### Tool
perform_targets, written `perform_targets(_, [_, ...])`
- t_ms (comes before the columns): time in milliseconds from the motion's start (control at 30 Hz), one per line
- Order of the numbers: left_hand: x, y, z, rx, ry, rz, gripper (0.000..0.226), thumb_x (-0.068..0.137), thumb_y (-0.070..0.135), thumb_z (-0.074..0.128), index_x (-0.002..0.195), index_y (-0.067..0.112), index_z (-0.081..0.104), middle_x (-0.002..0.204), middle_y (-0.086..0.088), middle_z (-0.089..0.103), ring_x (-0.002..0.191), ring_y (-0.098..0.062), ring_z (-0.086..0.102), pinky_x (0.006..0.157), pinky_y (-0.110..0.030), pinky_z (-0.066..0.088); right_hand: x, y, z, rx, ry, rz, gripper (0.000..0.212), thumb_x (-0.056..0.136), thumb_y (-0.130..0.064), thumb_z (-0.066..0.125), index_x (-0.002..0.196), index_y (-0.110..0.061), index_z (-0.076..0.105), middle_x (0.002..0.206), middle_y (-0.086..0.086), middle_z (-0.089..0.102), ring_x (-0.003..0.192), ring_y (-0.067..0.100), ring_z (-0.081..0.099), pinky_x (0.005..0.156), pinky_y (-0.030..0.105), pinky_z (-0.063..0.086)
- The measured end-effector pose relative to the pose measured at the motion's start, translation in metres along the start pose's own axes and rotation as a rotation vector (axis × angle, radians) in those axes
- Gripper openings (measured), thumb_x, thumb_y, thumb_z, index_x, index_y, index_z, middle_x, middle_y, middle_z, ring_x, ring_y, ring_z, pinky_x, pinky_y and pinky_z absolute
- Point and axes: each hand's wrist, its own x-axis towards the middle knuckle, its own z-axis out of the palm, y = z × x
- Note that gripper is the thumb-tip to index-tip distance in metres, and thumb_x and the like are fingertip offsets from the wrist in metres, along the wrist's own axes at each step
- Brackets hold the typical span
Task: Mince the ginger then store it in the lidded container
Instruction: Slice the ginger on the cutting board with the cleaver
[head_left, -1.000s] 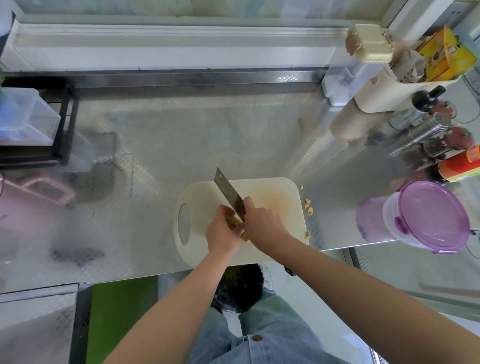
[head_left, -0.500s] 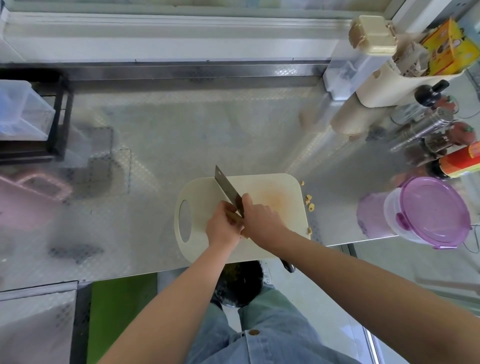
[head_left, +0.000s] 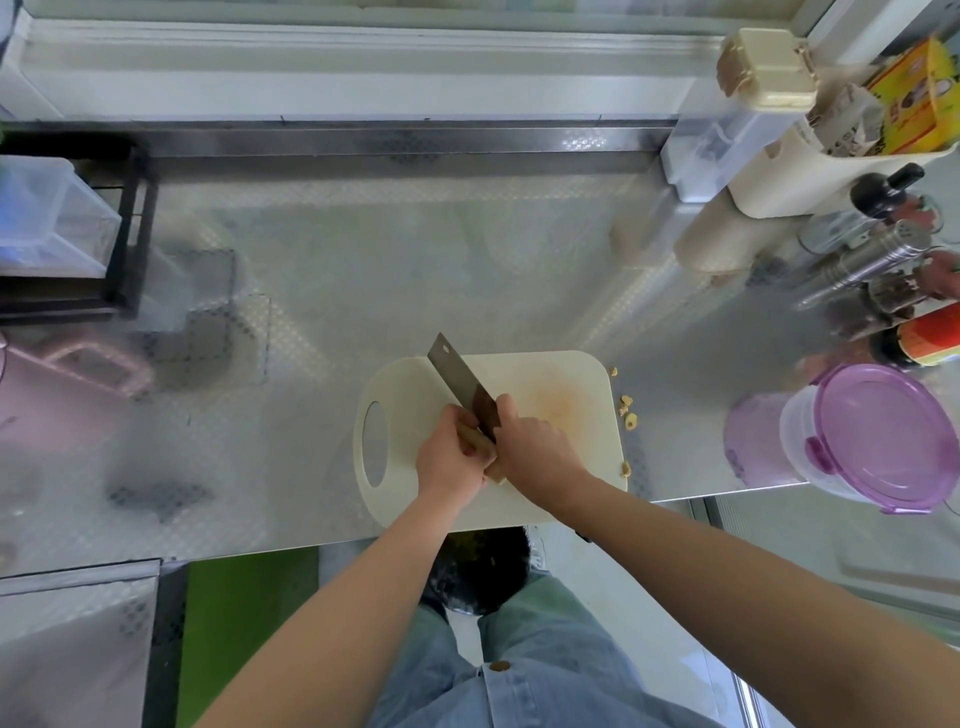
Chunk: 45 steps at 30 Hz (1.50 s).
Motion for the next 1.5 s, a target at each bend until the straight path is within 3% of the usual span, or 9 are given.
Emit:
perform_targets(167, [-0.002, 0.002, -0.002, 0.047, -0.011, 0.016, 0.026, 0.085, 0.007, 0.068, 0.1, 0.017, 0.05, 0.076, -0.001, 0.053, 0.068, -0.03, 0.063, 0.054, -0.031, 0.056, 0.001, 0.016, -0.006, 0.251, 0.081, 0.06, 0.02, 0.102, -0.019, 0.034, 0.117, -0.006, 0.033, 0.076, 0.013, 0.057, 0.064, 0.034, 0.055, 0.05, 0.037, 0.039])
perform_targets(367, [-0.004, 0.001, -0.001, 0.08, -0.001, 0.035, 0.027, 0.087, 0.008, 0.066, 0.103, 0.018, 0.048, 0.08, -0.002, 0.05, 0.067, -0.027, 0.061, 0.051, -0.024, 0.052, 0.004, 0.026, -0.018, 0.469, 0.131, 0.13, 0.011, 0.101, -0.016, 0.032, 0.11, -0.011, 0.034, 0.068, 0.017, 0.056, 0.051, 0.031, 0.052, 0.045, 0.05, 0.05])
perform_targets(600, [-0.005, 0.0, 0.004, 0.154, 0.04, 0.047, 0.028, 0.085, 0.015, 0.067, 0.105, 0.022, 0.048, 0.075, 0.002, 0.052, 0.069, -0.03, 0.062, 0.068, -0.044, 0.056, -0.009, 0.035, -0.012, 0.479, 0.025, 0.126, 0.016, 0.101, -0.02, 0.033, 0.116, -0.014, 0.035, 0.069, 0.007, 0.056, 0.049, 0.027, 0.057, 0.038, 0.034, 0.051])
perform_targets(700, [-0.008, 0.001, 0.007, 0.273, 0.083, 0.076, 0.033, 0.086, 0.026, 0.067, 0.111, 0.022, 0.046, 0.078, 0.006, 0.054, 0.074, -0.021, 0.057, 0.068, -0.032, 0.046, -0.008, 0.052, -0.005, 0.576, 0.118, 0.297, 0.031, 0.1, -0.024, 0.033, 0.131, -0.019, 0.03, 0.071, 0.015, 0.061, 0.05, 0.028, 0.059, 0.037, 0.035, 0.05])
perform_targets(800, [-0.012, 0.005, 0.011, 0.34, 0.113, 0.093, 0.043, 0.081, 0.034, 0.071, 0.113, 0.024, 0.044, 0.089, 0.006, 0.06, 0.082, -0.017, 0.057, 0.069, -0.027, 0.039, -0.012, 0.056, -0.005, 0.715, 0.182, 0.345, 0.021, 0.098, -0.019, 0.033, 0.119, -0.018, 0.033, 0.071, 0.017, 0.061, 0.048, 0.025, 0.056, 0.043, 0.042, 0.053])
perform_targets(967, [-0.01, 0.008, 0.015, 0.382, 0.126, 0.064, 0.045, 0.079, 0.027, 0.072, 0.115, 0.02, 0.045, 0.093, 0.003, 0.06, 0.083, -0.019, 0.055, 0.068, -0.027, 0.035, -0.019, 0.058, -0.002, 0.76, 0.022, 0.281, 0.033, 0.101, -0.026, 0.039, 0.132, -0.018, 0.03, 0.064, 0.012, 0.058, 0.046, 0.021, 0.052, 0.039, 0.025, 0.042])
perform_targets(1200, [-0.006, 0.009, 0.024, 0.335, 0.137, 0.059, 0.046, 0.077, 0.022, 0.07, 0.116, 0.021, 0.045, 0.093, 0.003, 0.063, 0.087, -0.018, 0.059, 0.069, -0.027, 0.039, -0.026, 0.092, -0.011, 0.946, 0.288, 0.437, 0.013, 0.1, -0.019, 0.039, 0.11, -0.01, 0.039, 0.07, 0.017, 0.058, 0.047, 0.023, 0.053, 0.042, 0.03, 0.047])
perform_targets(1400, [-0.008, 0.014, 0.027, 0.356, 0.154, 0.048, 0.048, 0.081, 0.025, 0.071, 0.12, 0.019, 0.045, 0.099, 0.002, 0.058, 0.088, -0.019, 0.054, 0.074, -0.029, 0.04, -0.032, 0.082, -0.013, 0.866, 0.049, 0.247, 0.011, 0.1, -0.024, 0.042, 0.103, -0.014, 0.037, 0.064, 0.012, 0.055, 0.046, 0.019, 0.051, 0.041, 0.027, 0.042])
perform_targets(1500, [-0.01, 0.015, 0.027, 0.348, 0.151, 0.037, 0.046, 0.083, 0.027, 0.07, 0.122, 0.019, 0.045, 0.1, 0.002, 0.057, 0.084, -0.017, 0.051, 0.072, -0.026, 0.036, -0.034, 0.08, -0.008, 0.774, 0.06, 0.259, 0.013, 0.1, -0.025, 0.042, 0.107, -0.015, 0.038, 0.064, 0.009, 0.057, 0.047, 0.02, 0.053, 0.04, 0.025, 0.041])
